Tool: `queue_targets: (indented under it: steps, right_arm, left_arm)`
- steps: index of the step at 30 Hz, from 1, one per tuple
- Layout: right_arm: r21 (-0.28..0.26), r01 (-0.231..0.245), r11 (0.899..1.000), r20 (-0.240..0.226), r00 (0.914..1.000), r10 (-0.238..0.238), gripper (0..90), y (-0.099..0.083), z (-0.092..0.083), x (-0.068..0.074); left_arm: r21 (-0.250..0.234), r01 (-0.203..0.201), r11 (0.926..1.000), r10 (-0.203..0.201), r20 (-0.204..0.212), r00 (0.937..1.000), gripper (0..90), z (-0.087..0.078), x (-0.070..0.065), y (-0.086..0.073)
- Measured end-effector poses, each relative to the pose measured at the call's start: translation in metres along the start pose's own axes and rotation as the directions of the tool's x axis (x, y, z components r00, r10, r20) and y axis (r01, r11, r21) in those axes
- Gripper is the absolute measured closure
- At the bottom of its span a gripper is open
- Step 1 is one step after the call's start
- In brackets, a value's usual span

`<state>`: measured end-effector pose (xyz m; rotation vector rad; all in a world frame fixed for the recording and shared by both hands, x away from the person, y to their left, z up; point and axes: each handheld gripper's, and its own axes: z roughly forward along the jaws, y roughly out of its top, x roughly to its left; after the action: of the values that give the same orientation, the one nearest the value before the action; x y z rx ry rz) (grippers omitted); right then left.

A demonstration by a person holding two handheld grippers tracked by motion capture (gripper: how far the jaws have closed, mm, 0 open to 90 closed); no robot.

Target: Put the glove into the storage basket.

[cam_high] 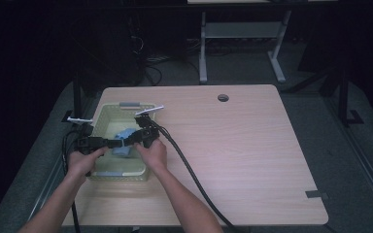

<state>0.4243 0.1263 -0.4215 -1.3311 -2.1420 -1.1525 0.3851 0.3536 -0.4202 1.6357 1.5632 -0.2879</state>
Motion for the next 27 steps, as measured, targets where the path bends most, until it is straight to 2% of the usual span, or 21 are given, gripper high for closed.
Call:
queue_targets:
  steps: [9,11,18,27]
  right_arm:
    - [0.023,0.02,1.0,0.057,0.9981,-0.022,77.0,0.0,0.004,0.005]
    - [0.03,0.028,0.999,0.07,0.9971,-0.03,77.0,0.0,0.005,0.006]
    - [0.042,0.03,0.999,0.091,0.9953,-0.034,76.1,0.001,0.007,0.008]
    - [0.052,0.053,0.997,0.142,0.9881,-0.06,72.8,0.001,0.008,0.012]
  left_arm:
    - [0.018,0.009,0.9998,-0.008,-0.046,0.9989,72.8,0.004,-0.001,0.001]
    - [0.024,0.001,0.9997,0.0,-0.055,0.9985,73.4,0.005,-0.002,0.001]
    - [0.041,-0.003,0.9991,0.006,-0.079,0.9968,73.3,0.007,-0.003,0.001]
    - [0.051,-0.012,0.9986,0.017,-0.107,0.9941,73.4,0.008,-0.003,0.002]
